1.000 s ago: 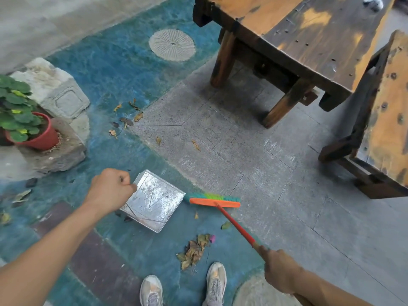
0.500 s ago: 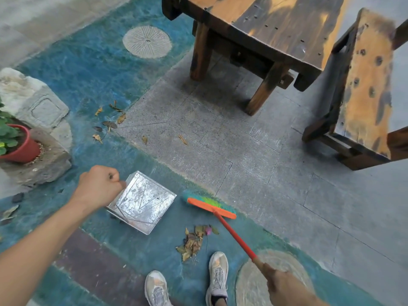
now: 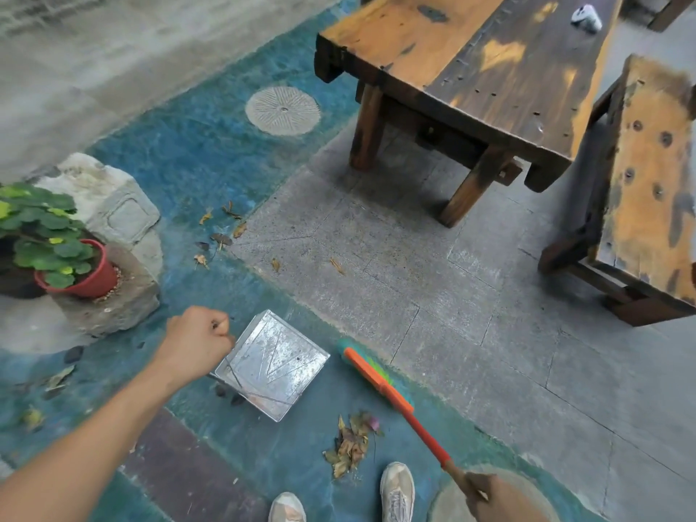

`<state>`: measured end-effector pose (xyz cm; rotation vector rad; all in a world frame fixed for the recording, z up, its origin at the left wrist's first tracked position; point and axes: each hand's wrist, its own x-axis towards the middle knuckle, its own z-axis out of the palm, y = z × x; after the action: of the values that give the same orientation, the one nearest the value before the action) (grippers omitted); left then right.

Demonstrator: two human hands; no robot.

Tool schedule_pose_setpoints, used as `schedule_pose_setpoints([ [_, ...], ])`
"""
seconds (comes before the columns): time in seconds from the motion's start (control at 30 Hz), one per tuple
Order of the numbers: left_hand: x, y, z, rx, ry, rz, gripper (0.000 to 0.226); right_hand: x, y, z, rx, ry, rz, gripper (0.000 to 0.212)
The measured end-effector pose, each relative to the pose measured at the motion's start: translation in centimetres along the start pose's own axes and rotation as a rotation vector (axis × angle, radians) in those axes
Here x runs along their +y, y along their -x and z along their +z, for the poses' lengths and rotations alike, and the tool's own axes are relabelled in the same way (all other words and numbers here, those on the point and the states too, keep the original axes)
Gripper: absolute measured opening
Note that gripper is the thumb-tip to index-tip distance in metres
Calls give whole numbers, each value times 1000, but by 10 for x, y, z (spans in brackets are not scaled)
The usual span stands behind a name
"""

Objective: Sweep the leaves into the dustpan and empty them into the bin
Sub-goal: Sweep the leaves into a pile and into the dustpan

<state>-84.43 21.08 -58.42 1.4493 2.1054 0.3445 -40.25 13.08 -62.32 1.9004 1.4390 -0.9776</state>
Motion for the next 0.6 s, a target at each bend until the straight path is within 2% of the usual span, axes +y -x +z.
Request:
schedule_pose_setpoints([
  [0.07,-4,1,-7,24,45,-32,50,-21,-8,-25,59,40,-57,21],
  [0.27,-10,2,-11,96,126,-157,51,-119,-77,-114,165,236,-299,28],
  [0.47,-11,-11,12,203,179,-343,48,-271,-189,-196,236,431,-514,32],
  [0.6,-8,-25,29,269,177,-476,42,-370,-246,-216,258,477,-672,34],
])
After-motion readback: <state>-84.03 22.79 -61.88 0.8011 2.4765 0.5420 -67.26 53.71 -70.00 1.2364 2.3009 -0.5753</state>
